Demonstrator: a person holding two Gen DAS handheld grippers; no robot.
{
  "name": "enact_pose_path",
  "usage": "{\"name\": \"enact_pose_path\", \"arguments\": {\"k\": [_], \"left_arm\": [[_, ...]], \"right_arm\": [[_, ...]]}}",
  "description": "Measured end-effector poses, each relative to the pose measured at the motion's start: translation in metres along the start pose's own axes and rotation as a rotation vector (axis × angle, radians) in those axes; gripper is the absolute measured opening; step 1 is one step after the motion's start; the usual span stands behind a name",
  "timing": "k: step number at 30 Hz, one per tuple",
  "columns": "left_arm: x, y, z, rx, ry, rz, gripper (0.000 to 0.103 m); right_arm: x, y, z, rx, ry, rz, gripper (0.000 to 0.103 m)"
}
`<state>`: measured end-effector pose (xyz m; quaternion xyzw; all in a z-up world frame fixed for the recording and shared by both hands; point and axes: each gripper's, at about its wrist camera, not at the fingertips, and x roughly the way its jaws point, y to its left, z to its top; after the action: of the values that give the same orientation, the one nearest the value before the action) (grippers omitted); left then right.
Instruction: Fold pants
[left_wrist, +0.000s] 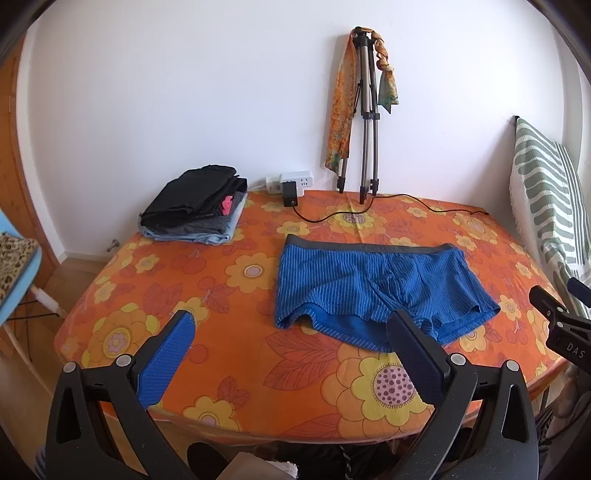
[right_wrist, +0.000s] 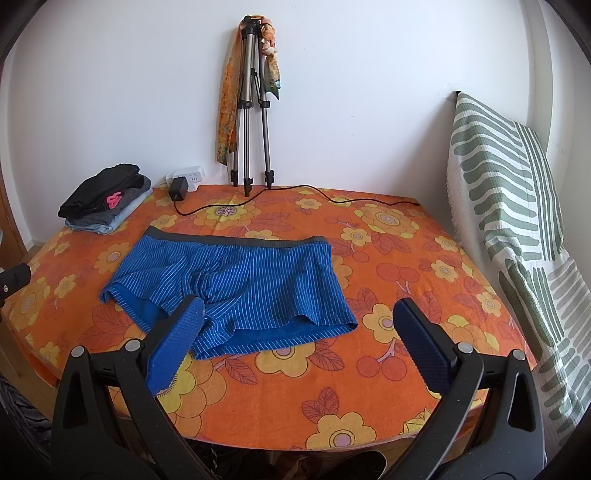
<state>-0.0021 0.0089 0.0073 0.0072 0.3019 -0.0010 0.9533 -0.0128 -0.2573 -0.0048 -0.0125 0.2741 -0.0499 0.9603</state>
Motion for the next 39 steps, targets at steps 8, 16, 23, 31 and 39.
{"name": "enact_pose_path", "arguments": {"k": [8,16,23,31,39], "left_arm": [[0.0004,0.002,-0.0004,-0.005,-0.001,-0.001,0.103],[0.0003,0.0019,-0.0012,-0.008,-0.004,0.001,0.103],[-0.0001,0.0042,-0.0023,-0.021,-0.004,0.001,0.103],[-0.0008,0.0047,-0.0029,-0.021,-0.005,-0.001,0.103],[-0.0005,0.0045,-0.0035,-0.022,-0.003,-0.001,0.103]], "right_arm": [[-0.0023,-0.0004,-0.0012,0.004,-0.001,-0.002,0.103],[-0.003,-0.0014,-0.0019,0.008,-0.001,0.001,0.103],[-0.003,0.0016,-0.0003,0.01,0.003,0.007,0.103],[-0.0033,0.001,-0.0005,0.013,0.003,0.008,0.103],[-0.0039,0.0023,-0.0006,0.014,0.003,0.014,0.103]]}}
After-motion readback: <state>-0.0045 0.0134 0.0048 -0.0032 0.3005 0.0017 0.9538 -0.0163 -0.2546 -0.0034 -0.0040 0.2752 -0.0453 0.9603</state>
